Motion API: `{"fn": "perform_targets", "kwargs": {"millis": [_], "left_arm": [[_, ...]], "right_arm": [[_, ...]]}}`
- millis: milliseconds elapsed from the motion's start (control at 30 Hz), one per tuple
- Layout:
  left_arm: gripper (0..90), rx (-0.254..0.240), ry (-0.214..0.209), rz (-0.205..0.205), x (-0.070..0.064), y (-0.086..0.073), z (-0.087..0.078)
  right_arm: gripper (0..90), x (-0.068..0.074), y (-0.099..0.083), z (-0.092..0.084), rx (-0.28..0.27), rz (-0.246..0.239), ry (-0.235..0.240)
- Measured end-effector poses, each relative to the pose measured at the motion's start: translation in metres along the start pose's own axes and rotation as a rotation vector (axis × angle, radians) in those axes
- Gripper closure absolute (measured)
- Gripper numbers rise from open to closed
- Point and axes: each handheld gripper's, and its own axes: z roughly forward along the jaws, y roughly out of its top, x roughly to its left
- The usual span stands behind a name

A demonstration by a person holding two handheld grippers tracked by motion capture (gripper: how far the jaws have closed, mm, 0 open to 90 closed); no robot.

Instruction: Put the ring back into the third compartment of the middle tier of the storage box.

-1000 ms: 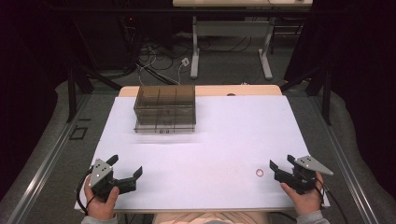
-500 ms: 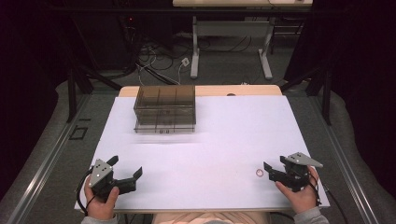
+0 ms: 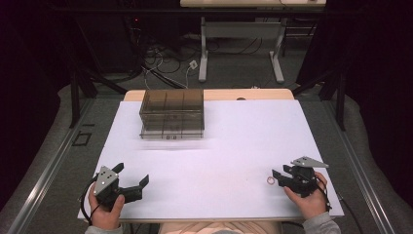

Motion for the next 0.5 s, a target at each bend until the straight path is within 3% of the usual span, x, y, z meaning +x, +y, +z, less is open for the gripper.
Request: {"fn": "perform_targets", "kwargs": {"millis": [67,200,500], "left_arm": [[0.6,0.001,0.0,0.0,0.0,0.0,0.0001],[0.6,0.007,0.0,0.003,0.0001,-0.0003,0.0006],[0.6,0.015,0.0,0.004,-0.0002,-0.0005,0.0011]], "right_arm": [[53.6,-0.001,0.0011,0.002,0.015,-0.005,-0.004],[58.1,0.0005,0.0024,0.0042,0.074,0.032,0.001],[66.5,0.0014,0.0036,0.009,0.138,0.066,0.008]]}}
